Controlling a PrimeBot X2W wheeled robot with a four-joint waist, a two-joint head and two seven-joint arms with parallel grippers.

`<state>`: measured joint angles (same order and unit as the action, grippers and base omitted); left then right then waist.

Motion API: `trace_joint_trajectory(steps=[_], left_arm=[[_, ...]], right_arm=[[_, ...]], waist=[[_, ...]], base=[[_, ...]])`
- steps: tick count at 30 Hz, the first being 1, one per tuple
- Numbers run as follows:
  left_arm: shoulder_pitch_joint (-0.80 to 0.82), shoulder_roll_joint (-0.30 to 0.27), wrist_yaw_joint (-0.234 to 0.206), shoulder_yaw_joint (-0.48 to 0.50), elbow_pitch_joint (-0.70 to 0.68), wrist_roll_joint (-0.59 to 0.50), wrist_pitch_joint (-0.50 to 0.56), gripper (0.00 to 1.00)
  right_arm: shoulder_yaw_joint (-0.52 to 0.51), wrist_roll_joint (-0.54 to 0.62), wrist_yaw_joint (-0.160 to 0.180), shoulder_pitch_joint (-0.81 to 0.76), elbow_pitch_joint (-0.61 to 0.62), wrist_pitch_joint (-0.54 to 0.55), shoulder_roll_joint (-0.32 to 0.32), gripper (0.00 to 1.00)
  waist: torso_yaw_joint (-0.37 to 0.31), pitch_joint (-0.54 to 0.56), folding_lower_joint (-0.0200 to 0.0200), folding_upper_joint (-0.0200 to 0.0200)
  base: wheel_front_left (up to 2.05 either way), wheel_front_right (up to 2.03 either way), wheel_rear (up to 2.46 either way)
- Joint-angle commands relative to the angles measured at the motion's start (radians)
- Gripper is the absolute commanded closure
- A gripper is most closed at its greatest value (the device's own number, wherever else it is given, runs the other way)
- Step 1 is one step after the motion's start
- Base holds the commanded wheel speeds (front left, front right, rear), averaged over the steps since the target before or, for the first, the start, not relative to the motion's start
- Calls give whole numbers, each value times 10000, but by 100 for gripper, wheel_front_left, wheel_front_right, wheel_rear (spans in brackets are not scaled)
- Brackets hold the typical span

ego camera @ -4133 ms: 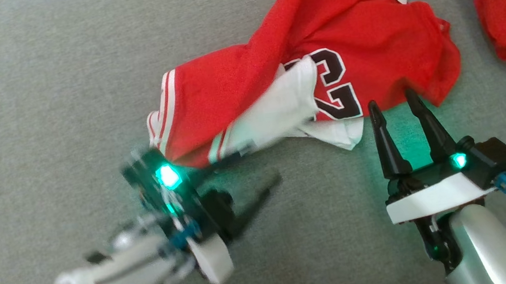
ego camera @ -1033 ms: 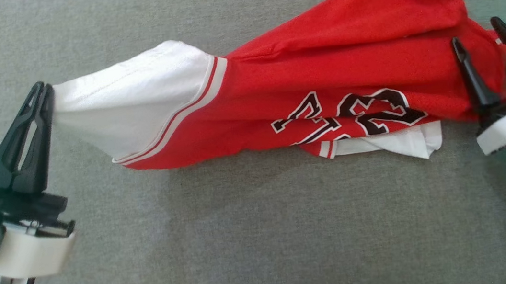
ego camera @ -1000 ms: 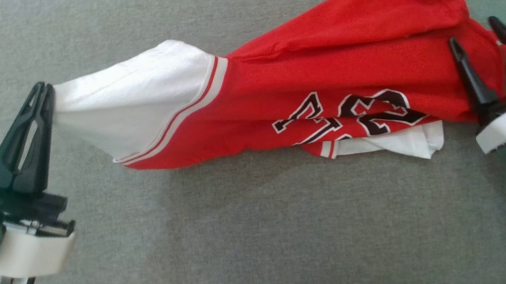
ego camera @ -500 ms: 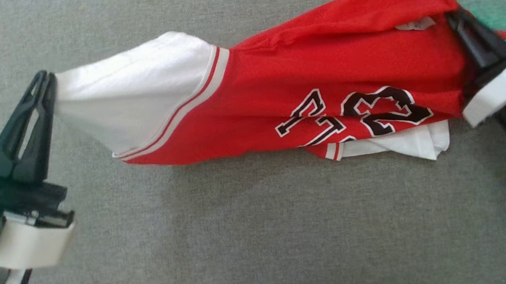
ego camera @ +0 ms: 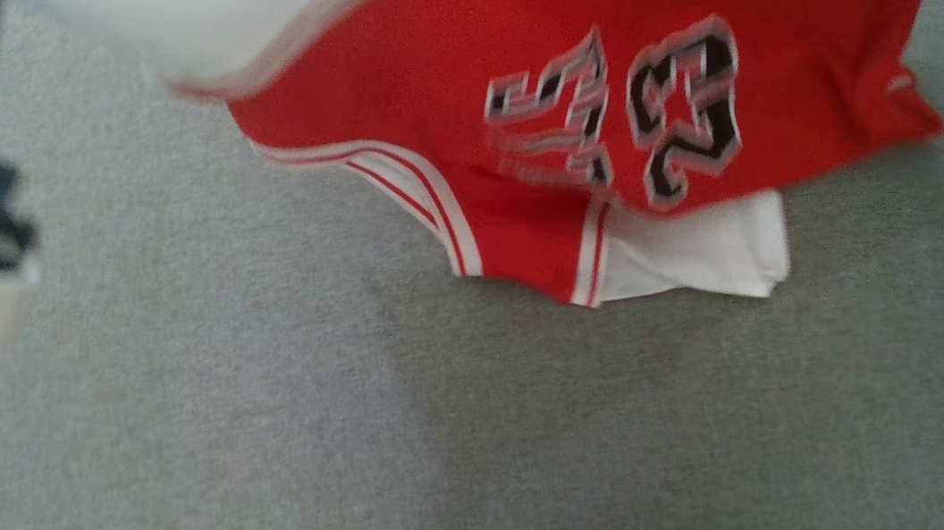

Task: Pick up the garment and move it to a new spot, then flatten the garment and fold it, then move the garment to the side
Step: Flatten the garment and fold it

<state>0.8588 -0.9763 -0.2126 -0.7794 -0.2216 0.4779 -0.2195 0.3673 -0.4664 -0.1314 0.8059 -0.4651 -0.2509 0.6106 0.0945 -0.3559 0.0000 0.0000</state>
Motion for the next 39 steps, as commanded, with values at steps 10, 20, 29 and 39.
trace_joint_trajectory(steps=[10,20,29,39], left_arm=[[3983,594,1669,582,1728,-1335,148,100],[5788,892,2494,605,2825,-1766,112,100],[6772,1366,3321,-152,4349,-1081,1302,100],[8246,1452,3424,-700,5885,-919,1095,100]], right_arm=[[-122,-301,7,1402,1356,543,1188,100],[-431,-381,7,1530,2272,1118,1761,100],[109,-528,7,2338,1995,2399,1301,100],[1224,-335,7,4572,644,2426,383,100]], waist=[[-698,1035,0,0],[-969,2408,0,0],[-1013,1896,0,0],[-1159,-424,0,0]], base=[[0,0,0],[0,0,0],[0,0,0],[0,0,0]])
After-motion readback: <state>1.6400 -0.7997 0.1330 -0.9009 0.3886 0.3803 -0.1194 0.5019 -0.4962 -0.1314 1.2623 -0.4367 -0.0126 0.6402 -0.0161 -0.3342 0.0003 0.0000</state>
